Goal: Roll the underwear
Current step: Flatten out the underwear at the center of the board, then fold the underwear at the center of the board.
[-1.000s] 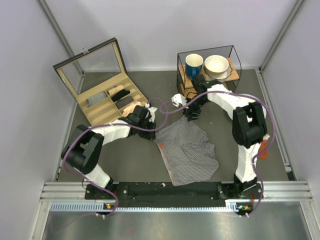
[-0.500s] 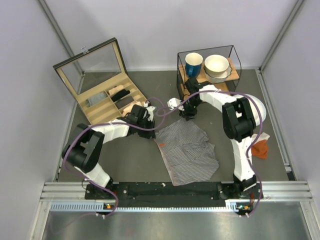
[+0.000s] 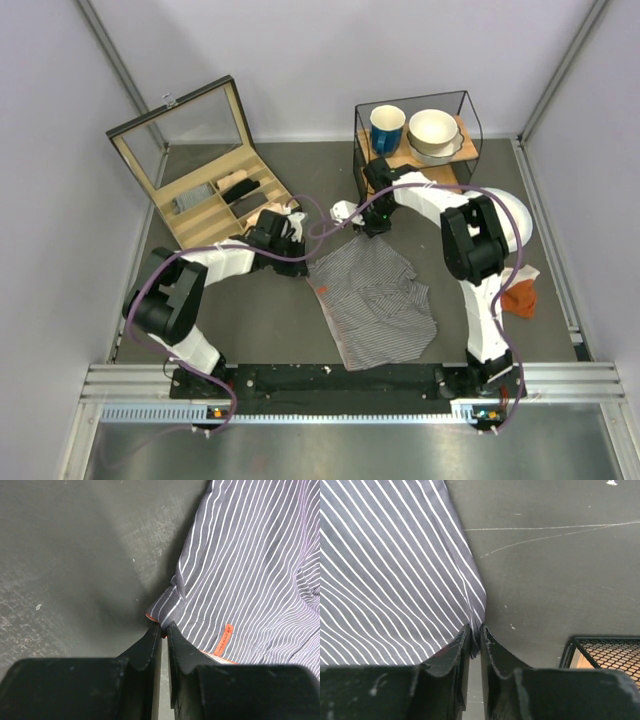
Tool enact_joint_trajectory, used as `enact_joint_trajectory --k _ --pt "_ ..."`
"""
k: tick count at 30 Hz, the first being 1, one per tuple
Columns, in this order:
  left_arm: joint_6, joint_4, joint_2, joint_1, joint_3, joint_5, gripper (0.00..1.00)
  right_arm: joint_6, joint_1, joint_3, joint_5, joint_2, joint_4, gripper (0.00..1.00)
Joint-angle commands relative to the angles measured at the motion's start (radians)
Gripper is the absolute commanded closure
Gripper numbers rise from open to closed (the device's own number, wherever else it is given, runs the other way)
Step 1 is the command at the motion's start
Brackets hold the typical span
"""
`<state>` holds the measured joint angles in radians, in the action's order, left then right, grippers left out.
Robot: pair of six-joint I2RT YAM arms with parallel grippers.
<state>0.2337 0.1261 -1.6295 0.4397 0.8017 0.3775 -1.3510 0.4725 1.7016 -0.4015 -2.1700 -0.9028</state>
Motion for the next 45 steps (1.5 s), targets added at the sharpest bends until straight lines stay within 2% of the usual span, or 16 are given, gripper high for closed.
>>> enact_joint_trajectory --k 1,7,18,25,36,42,45 --pt "-0.014 -0.003 0.037 -0.016 -0.015 -0.005 0.89 -0.007 0.021 -0.022 0.009 -0.01 0.045 0.93" --pt "-0.022 0.026 0.082 -0.033 -0.006 -0.015 0.92 0.154 0.023 0.023 -0.02 0.033 0.047 1.0" --pt "-0.062 0.161 0.192 -0.064 0.097 -0.066 0.97 0.346 0.023 0.049 -0.053 0.214 0.054 1.0" --pt "-0.096 0.234 0.224 -0.081 0.189 -0.107 0.98 0.394 0.025 0.049 -0.088 0.321 0.058 1.0" --pt "-0.134 0.328 0.276 -0.091 0.304 -0.167 1.0 0.415 0.025 0.061 -0.069 0.392 0.062 1.0" --pt "-0.122 0.369 0.312 -0.093 0.286 -0.175 1.0 0.418 0.025 0.004 -0.109 0.449 0.062 1.0" --pt "-0.105 0.374 0.326 -0.093 0.239 -0.123 1.0 0.417 0.023 -0.071 -0.132 0.499 0.064 1.0"
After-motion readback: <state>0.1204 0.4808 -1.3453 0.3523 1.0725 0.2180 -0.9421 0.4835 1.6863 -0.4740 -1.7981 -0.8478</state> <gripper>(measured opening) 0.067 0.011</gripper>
